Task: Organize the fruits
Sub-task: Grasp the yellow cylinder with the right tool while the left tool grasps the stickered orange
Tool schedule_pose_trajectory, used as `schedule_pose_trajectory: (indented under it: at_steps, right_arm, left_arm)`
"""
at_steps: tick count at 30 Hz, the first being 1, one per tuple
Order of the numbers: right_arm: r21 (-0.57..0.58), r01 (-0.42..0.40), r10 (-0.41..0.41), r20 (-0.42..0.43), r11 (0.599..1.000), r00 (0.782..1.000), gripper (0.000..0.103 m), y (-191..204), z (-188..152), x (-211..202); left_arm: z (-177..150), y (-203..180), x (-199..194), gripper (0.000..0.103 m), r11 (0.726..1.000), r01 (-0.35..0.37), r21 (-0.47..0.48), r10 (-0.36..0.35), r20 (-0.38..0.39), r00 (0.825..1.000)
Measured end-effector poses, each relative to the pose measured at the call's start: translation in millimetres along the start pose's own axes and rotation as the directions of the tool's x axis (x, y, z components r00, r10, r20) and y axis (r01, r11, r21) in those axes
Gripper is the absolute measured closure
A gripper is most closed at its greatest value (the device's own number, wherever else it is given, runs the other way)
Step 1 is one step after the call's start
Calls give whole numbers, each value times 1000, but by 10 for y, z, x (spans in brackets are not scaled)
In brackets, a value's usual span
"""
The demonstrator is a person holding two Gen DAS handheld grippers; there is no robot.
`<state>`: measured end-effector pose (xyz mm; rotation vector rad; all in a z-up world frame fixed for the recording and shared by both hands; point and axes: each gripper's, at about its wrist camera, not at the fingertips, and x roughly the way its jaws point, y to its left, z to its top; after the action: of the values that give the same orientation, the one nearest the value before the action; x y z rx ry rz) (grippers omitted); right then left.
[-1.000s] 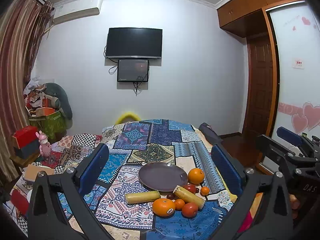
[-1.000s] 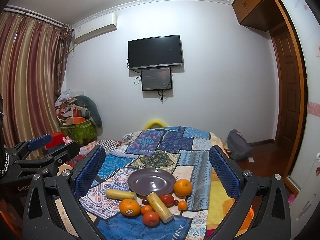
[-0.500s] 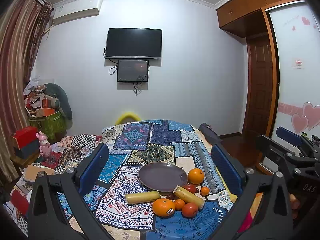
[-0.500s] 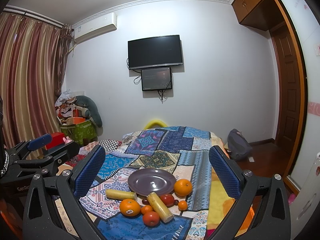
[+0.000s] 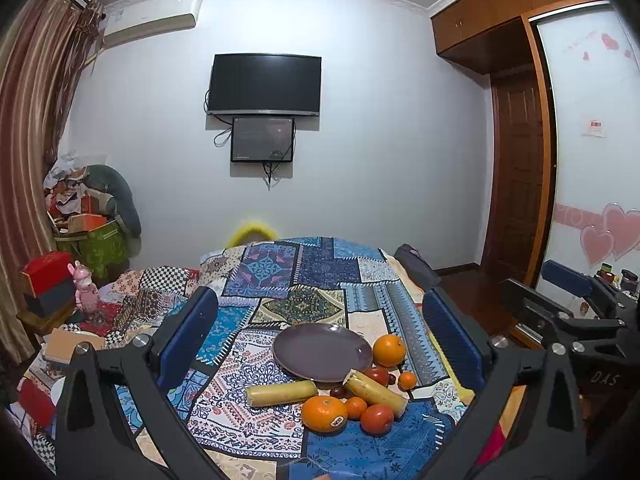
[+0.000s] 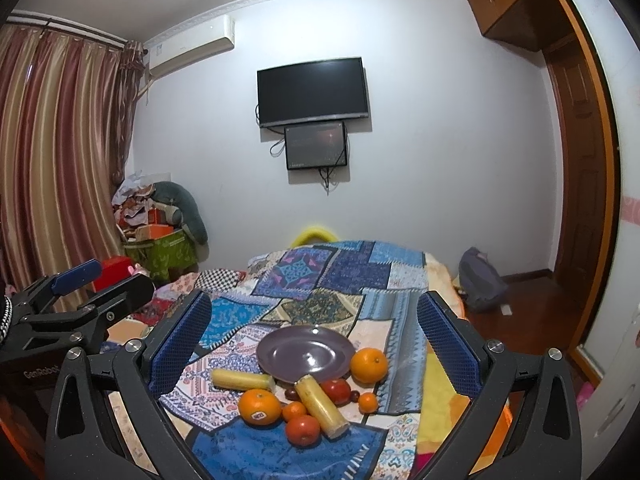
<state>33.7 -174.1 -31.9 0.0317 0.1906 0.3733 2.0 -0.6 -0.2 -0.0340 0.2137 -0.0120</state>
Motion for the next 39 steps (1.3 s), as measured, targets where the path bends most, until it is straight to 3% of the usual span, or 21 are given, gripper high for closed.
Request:
schedule_pose_trajectory:
  at_steps: [2, 10, 19, 26, 39]
  right_arm:
    - [12, -3, 4, -27, 1000, 1000, 8, -42, -27, 55]
    - [83, -13, 29, -197, 996, 980, 37, -283, -289, 384]
    - [131, -27, 72, -354, 991, 932, 61, -460, -621, 690]
    - [133, -58, 111, -442, 989, 890, 65, -486, -818, 931]
    - [178, -124, 207, -592, 976, 779, 65, -528, -1166, 1565]
  left_arm:
    - [-26, 17, 43, 1, 1000, -8, -1, 8, -13, 1000]
    - [-249, 113, 430, 23, 1000, -13, -12, 10, -165, 986]
    - [-640, 186, 932, 36, 1000, 15, -25, -23, -346, 938]
    - [-976, 168, 1304, 36, 999, 21, -28, -32, -487, 873]
    - [-1332, 125, 1811, 36, 997, 50, -53, -72, -608, 790]
